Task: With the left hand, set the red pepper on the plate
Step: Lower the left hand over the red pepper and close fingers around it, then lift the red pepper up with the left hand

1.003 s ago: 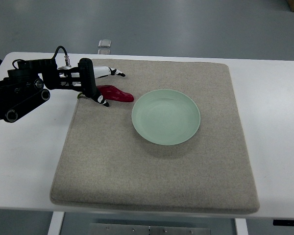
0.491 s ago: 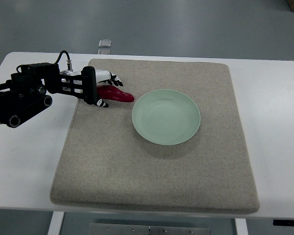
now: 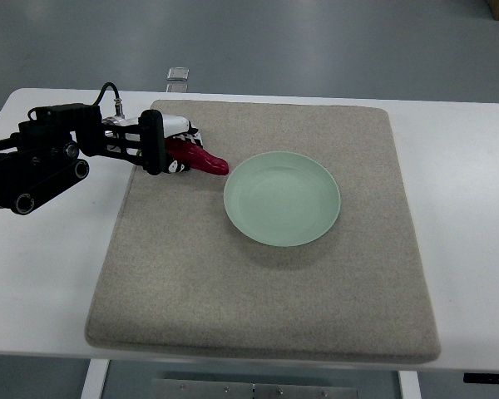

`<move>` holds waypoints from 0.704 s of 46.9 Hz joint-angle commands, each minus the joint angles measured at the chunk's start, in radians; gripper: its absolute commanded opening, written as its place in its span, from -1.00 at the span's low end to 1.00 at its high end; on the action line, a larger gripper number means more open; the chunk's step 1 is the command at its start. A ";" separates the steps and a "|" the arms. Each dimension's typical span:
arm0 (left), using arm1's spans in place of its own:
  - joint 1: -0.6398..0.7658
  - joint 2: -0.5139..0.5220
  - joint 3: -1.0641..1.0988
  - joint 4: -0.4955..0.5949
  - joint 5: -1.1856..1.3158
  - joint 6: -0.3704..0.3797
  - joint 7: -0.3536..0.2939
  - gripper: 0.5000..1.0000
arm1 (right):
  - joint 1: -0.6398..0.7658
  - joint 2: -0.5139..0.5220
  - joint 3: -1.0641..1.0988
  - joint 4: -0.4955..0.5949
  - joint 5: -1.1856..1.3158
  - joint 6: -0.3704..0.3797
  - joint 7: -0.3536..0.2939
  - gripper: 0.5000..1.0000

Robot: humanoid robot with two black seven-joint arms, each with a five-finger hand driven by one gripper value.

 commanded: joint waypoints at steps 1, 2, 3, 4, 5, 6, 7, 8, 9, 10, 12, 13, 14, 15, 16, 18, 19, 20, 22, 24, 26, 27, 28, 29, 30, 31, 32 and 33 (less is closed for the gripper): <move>-0.002 0.001 0.000 0.000 0.000 0.000 0.000 -1.00 | 0.000 0.000 0.000 0.000 0.000 0.000 0.000 0.71; -0.002 0.003 0.000 -0.002 -0.002 0.000 0.000 -1.00 | 0.000 0.000 0.000 0.000 0.000 0.000 0.000 0.71; -0.003 0.005 0.000 -0.002 -0.003 0.000 0.000 -1.00 | 0.000 0.000 0.000 0.000 0.000 0.000 0.000 0.71; -0.003 0.005 -0.002 -0.002 -0.005 0.000 0.000 -1.00 | 0.000 0.000 0.000 0.000 0.000 0.000 0.000 0.71; -0.006 0.005 -0.005 -0.003 -0.008 0.002 0.000 -1.00 | 0.000 0.000 0.000 0.000 0.000 0.000 0.000 0.71; -0.009 0.006 -0.006 -0.003 -0.009 0.003 0.000 -1.00 | 0.000 0.000 0.000 0.000 0.000 0.000 0.000 0.71; -0.014 0.008 -0.009 -0.003 -0.012 0.003 0.000 -1.00 | 0.000 0.000 0.000 0.000 0.000 0.000 0.000 0.71; -0.015 0.008 -0.011 -0.003 -0.014 0.003 0.001 -1.00 | 0.000 0.000 0.000 0.000 0.000 0.000 0.000 0.71; -0.017 0.008 -0.011 -0.005 -0.015 0.003 0.001 -1.00 | 0.000 0.000 0.000 0.000 0.000 0.000 0.000 0.71; -0.018 0.009 -0.014 -0.005 -0.017 0.005 0.001 -1.00 | 0.000 0.000 0.000 0.000 0.000 0.000 0.000 0.71; -0.022 0.011 -0.015 -0.005 -0.019 0.006 0.000 -1.00 | 0.000 0.000 0.000 0.000 0.000 0.000 0.000 0.71; -0.022 0.012 -0.017 -0.005 -0.019 0.006 0.000 -1.00 | 0.000 0.000 0.000 0.000 0.000 0.000 0.000 0.71; -0.023 0.012 -0.020 -0.006 -0.020 0.006 0.000 -1.00 | 0.000 0.000 0.000 0.000 0.000 0.000 0.000 0.71; -0.023 0.012 -0.023 -0.006 -0.022 0.008 0.000 -1.00 | 0.000 0.000 0.000 0.000 0.000 0.000 0.000 0.71; -0.025 0.012 -0.028 -0.008 -0.025 0.006 0.000 -1.00 | 0.000 0.000 0.000 0.000 0.000 0.000 0.000 0.71; -0.035 0.015 -0.042 -0.012 -0.032 0.006 0.000 -1.00 | 0.000 0.000 0.000 0.000 0.000 0.000 0.000 0.71; -0.040 0.017 -0.051 -0.014 -0.035 0.008 0.000 -1.00 | 0.000 0.000 0.000 0.000 0.000 0.000 0.000 0.71; -0.046 0.020 -0.058 -0.014 -0.041 0.006 0.000 -1.00 | 0.000 0.000 0.000 0.000 0.000 0.000 0.000 0.71; -0.051 0.024 -0.066 -0.014 -0.051 0.006 0.000 -1.00 | 0.000 0.000 0.000 0.000 0.000 0.000 0.000 0.71; -0.055 0.026 -0.066 -0.014 -0.054 0.006 0.000 -1.00 | 0.000 0.000 0.000 0.000 0.000 0.000 0.000 0.71; -0.057 0.026 -0.066 -0.014 -0.054 0.005 0.000 -1.00 | 0.000 0.000 0.000 0.000 0.000 0.000 0.000 0.71; -0.057 0.026 -0.066 -0.014 -0.055 0.005 0.000 -1.00 | 0.000 0.000 0.000 0.000 0.000 0.000 0.000 0.71; -0.057 0.026 -0.066 -0.014 -0.055 0.005 0.000 -1.00 | 0.000 0.000 0.000 0.000 0.000 0.000 0.000 0.71; -0.057 0.026 -0.066 -0.014 -0.055 0.005 0.000 -1.00 | 0.000 0.000 0.000 0.000 0.000 0.000 0.000 0.71; -0.057 0.026 -0.066 -0.014 -0.055 0.005 0.000 -1.00 | 0.000 0.000 0.000 0.000 0.000 0.000 0.000 0.71; -0.055 0.026 -0.068 -0.014 -0.055 0.005 0.000 -1.00 | 0.000 0.000 0.000 0.000 0.000 0.000 0.000 0.71; -0.057 0.026 -0.068 -0.014 -0.057 0.005 0.000 -1.00 | 0.000 0.000 0.000 0.000 0.000 0.000 0.000 0.71; -0.055 0.026 -0.068 -0.014 -0.057 0.006 0.000 -1.00 | 0.000 0.000 0.000 0.000 0.000 0.000 0.000 0.71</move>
